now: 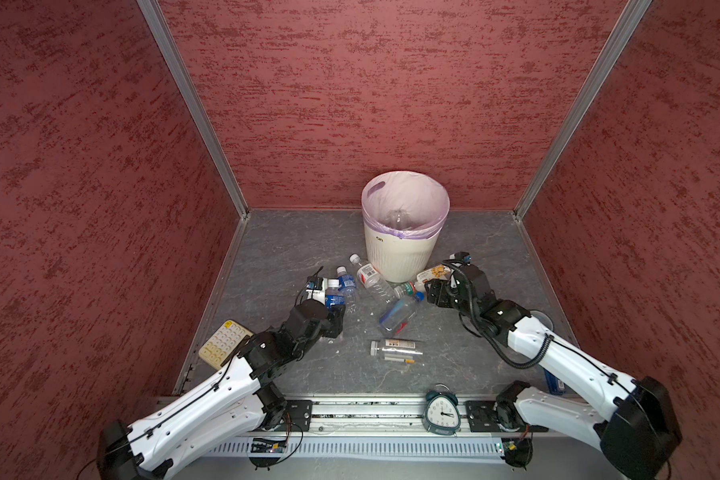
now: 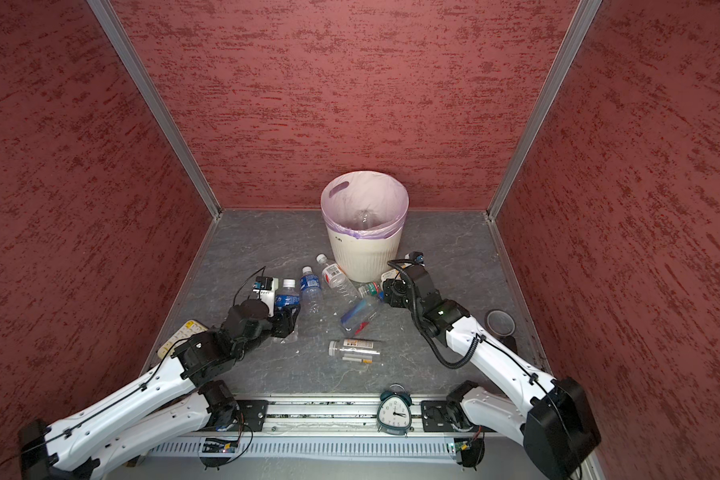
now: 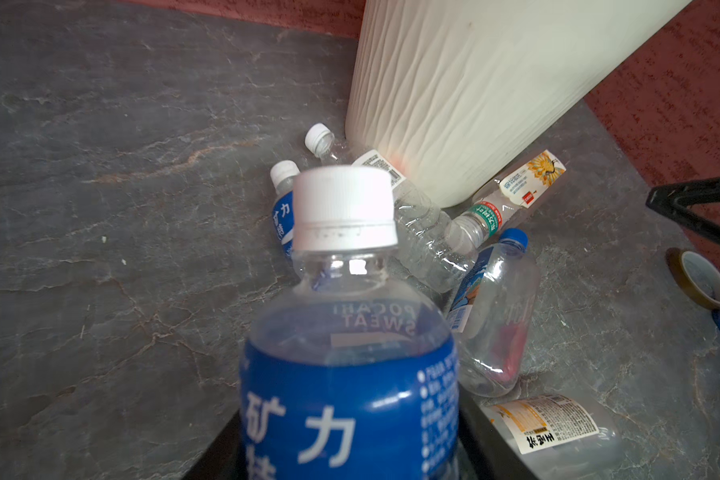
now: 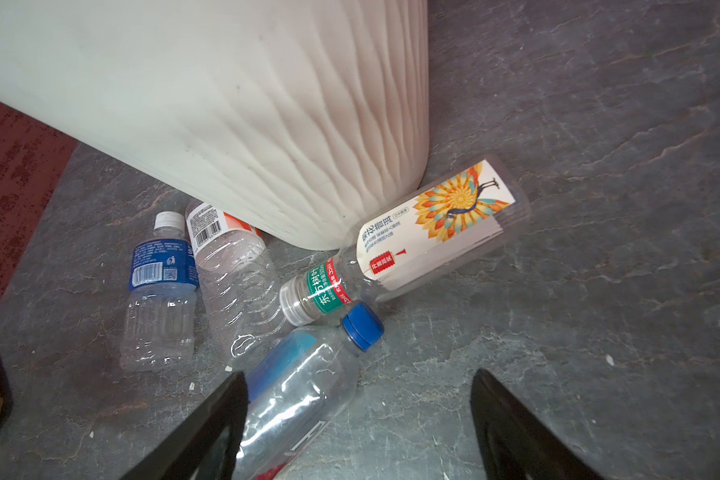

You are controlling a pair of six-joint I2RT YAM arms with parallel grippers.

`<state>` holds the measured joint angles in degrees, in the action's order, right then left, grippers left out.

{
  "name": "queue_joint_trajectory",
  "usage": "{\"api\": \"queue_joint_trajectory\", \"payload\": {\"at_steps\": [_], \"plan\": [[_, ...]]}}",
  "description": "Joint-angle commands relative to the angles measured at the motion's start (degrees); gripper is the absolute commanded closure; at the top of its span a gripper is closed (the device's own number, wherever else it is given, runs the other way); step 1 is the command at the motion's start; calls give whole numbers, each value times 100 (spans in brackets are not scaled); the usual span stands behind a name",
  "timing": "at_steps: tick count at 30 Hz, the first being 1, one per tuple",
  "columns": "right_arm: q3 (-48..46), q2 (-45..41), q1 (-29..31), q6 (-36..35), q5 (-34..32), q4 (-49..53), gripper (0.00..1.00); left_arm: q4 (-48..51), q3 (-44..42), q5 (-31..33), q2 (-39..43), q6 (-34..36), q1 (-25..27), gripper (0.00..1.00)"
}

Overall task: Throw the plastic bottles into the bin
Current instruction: 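Close the left gripper on the upright blue-labelled bottle's body, then lift the blue-labelled bottle with the left gripper and carry it over the bin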

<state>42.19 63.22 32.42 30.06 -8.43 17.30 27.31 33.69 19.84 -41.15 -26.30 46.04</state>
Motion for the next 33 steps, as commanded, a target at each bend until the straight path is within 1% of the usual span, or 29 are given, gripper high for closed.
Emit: {"api": "queue_joint_trajectory", "payload": {"at_steps": [1, 7, 11, 15, 19, 22, 23, 26, 28, 31, 32, 33], "plan": [[17, 23, 63, 114, -55, -197, 16, 262, 185, 187, 230, -13, -22, 57], [22, 110, 89, 96, -87, -212, 16, 396, 395, 214, 779, -42, -16, 57], [3, 146, 100, 105, -78, -277, 16, 364, 688, 95, 876, 97, -23, 57], [-12, 153, 106, 131, -74, -341, 15, 224, 1130, -35, 658, 391, -21, 57], [-70, 74, 106, 142, -89, -368, 16, -131, 1648, -165, 140, 767, -24, 57], [-119, -48, 106, 152, -99, -368, 16, -633, 2140, -326, -507, 1106, -93, 57], [-142, -91, 113, 170, -97, -376, 16, -842, 2370, -466, -769, 1174, -187, 57], [-224, -207, 115, 225, -56, -423, 16, -1412, 3299, -1153, -1781, 1212, -608, 57], [-254, -265, 123, 278, -22, -456, 15, -1720, 4054, -1548, -2508, 1224, -852, 57], [-305, -385, 167, 357, -4, -472, 16, -1769, 5540, -2109, -3899, 1161, -1204, 57], [-315, -442, 183, 385, -7, -463, 16, -1736, 6066, -2284, -4384, 1076, -1321, 56], [-314, -495, 197, 403, -27, -447, 16, -1618, 6671, -2536, -4881, 991, -1452, 51]]}}
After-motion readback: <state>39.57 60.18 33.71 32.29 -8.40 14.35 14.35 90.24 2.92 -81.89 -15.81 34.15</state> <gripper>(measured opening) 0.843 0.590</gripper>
